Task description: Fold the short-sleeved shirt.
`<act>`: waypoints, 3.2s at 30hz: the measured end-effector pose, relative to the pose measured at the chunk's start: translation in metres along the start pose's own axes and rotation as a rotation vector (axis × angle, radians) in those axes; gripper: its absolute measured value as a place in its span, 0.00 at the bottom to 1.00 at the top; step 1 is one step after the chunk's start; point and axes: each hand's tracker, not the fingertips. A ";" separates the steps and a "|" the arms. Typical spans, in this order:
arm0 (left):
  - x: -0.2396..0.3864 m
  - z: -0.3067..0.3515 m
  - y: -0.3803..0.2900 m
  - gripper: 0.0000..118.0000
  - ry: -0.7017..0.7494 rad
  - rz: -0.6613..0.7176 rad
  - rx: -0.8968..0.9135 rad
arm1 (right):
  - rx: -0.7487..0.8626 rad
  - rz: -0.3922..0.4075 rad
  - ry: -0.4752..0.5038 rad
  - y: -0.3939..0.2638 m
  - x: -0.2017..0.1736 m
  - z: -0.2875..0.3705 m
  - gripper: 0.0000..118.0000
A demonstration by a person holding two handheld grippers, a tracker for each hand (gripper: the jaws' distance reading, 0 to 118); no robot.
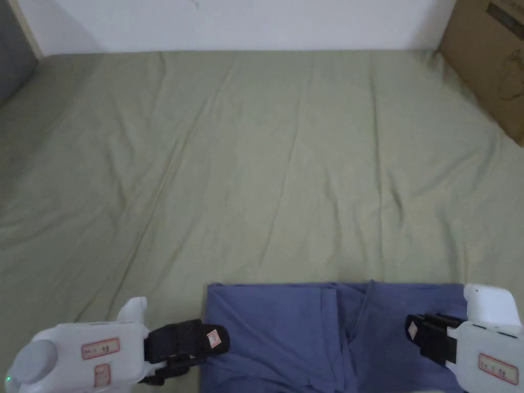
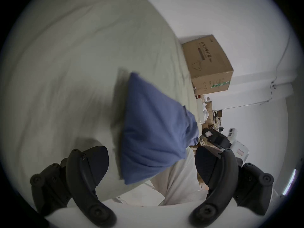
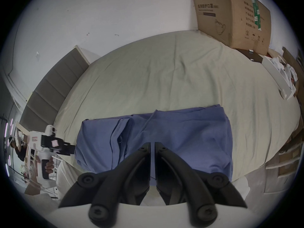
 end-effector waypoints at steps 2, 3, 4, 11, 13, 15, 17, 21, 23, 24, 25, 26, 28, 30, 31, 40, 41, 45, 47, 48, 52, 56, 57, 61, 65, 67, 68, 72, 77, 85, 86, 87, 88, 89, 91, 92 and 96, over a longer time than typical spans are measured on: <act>-0.008 -0.019 -0.003 0.93 -0.032 0.036 -0.031 | -0.009 0.010 0.007 0.003 -0.005 -0.002 0.04; -0.009 -0.022 -0.004 0.93 -0.091 0.041 0.014 | -0.008 0.014 0.008 0.004 -0.007 -0.003 0.04; -0.010 -0.023 -0.003 0.93 -0.155 0.052 0.039 | -0.010 0.017 0.007 0.005 -0.008 -0.003 0.04; -0.011 -0.052 0.011 0.11 -0.094 0.088 -0.017 | -0.029 0.041 0.007 0.007 -0.015 -0.006 0.04; -0.015 -0.056 0.009 0.11 -0.087 0.105 -0.052 | -0.036 0.046 0.003 0.006 -0.017 -0.006 0.04; -0.016 -0.048 0.009 0.11 -0.162 0.154 -0.017 | -0.040 0.065 -0.010 0.006 -0.019 -0.004 0.04; -0.006 -0.037 0.008 0.11 -0.165 0.109 -0.010 | -0.043 0.065 -0.006 0.006 -0.019 -0.003 0.04; -0.007 -0.004 0.020 0.11 -0.117 0.064 0.044 | -0.054 0.071 -0.011 0.009 -0.025 -0.008 0.04; -0.016 0.027 0.024 0.11 -0.067 0.083 0.089 | -0.058 0.076 -0.007 0.010 -0.028 -0.010 0.04; -0.025 0.046 0.027 0.11 -0.024 0.069 0.109 | -0.059 0.079 0.002 0.010 -0.030 -0.010 0.04; -0.033 0.061 0.029 0.11 0.023 0.067 0.124 | -0.060 0.083 0.007 0.010 -0.031 -0.011 0.04; -0.039 0.079 0.030 0.11 0.076 0.073 0.134 | -0.062 0.087 0.009 0.009 -0.033 -0.012 0.04; -0.046 0.103 0.032 0.11 0.157 0.089 0.175 | -0.067 0.092 0.014 0.008 -0.034 -0.016 0.04; -0.048 0.115 0.034 0.11 0.173 0.077 0.185 | -0.075 0.089 0.018 0.006 -0.034 -0.019 0.04; -0.043 0.117 0.034 0.11 0.182 0.060 0.186 | -0.078 0.086 0.021 0.004 -0.034 -0.020 0.04; 0.042 0.102 0.031 0.11 0.240 -0.081 0.239 | -0.082 0.054 0.012 0.000 -0.019 -0.016 0.04; 0.060 0.101 0.031 0.11 0.239 -0.116 0.246 | -0.078 0.042 0.004 0.000 -0.016 -0.015 0.04; 0.118 0.076 0.032 0.11 0.307 -0.246 0.214 | -0.065 0.009 -0.004 -0.002 0.000 -0.009 0.04; 0.142 0.052 0.033 0.11 0.335 -0.291 0.177 | -0.053 -0.007 -0.009 -0.003 0.008 -0.005 0.04; 0.153 0.037 0.032 0.11 0.322 -0.323 0.161 | -0.047 -0.022 -0.012 -0.004 0.013 -0.003 0.04; 0.184 -0.029 0.027 0.11 0.298 -0.435 0.038 | -0.033 -0.067 -0.022 -0.008 0.030 0.004 0.04; 0.197 -0.096 0.014 0.12 0.310 -0.469 -0.077 | -0.013 -0.084 -0.051 -0.012 0.044 0.013 0.04; 0.199 -0.112 0.011 0.18 0.326 -0.485 -0.105 | -0.011 -0.089 -0.054 -0.013 0.048 0.014 0.04; 0.203 -0.150 0.007 0.83 0.272 -0.503 -0.222 | -0.010 -0.127 -0.059 -0.017 0.058 0.014 0.04; 0.210 -0.143 0.010 0.85 0.134 -0.471 -0.229 | -0.027 -0.150 -0.067 -0.022 0.064 0.009 0.04; 0.206 -0.130 0.018 0.85 0.152 -0.461 -0.203 | -0.034 -0.155 -0.062 -0.024 0.064 0.007 0.04; 0.202 -0.122 0.022 0.83 0.170 -0.444 -0.172 | -0.036 -0.152 -0.060 -0.024 0.064 0.007 0.04; 0.186 -0.085 0.027 0.15 0.252 -0.374 -0.054 | -0.033 -0.137 -0.054 -0.022 0.059 0.007 0.04; 0.146 -0.085 0.031 0.02 0.214 -0.274 -0.055 | -0.022 -0.130 -0.051 -0.017 0.057 0.005 0.04; 0.159 -0.166 -0.014 0.02 0.127 -0.278 -0.228 | -0.030 -0.130 -0.050 -0.016 0.051 0.006 0.04; 0.163 -0.177 -0.022 0.02 0.149 -0.317 -0.255 | -0.030 -0.129 -0.051 -0.017 0.051 0.007 0.04; 0.167 -0.185 -0.030 0.01 0.167 -0.336 -0.292 | -0.031 -0.132 -0.051 -0.018 0.055 0.007 0.04; 0.171 -0.191 -0.037 0.01 0.164 -0.361 -0.318 | -0.035 -0.135 -0.053 -0.019 0.056 0.007 0.04; 0.171 -0.200 -0.042 0.01 0.143 -0.400 -0.347 | -0.038 -0.137 -0.055 -0.020 0.057 0.006 0.04; 0.173 -0.214 -0.053 0.01 0.157 -0.438 -0.409 | -0.044 -0.141 -0.060 -0.022 0.059 0.005 0.04; 0.170 -0.224 -0.058 0.01 0.169 -0.438 -0.444 | -0.049 -0.144 -0.061 -0.023 0.059 0.004 0.04; 0.167 -0.223 -0.065 0.01 0.159 -0.449 -0.448 | -0.046 -0.136 -0.058 -0.024 0.059 0.009 0.04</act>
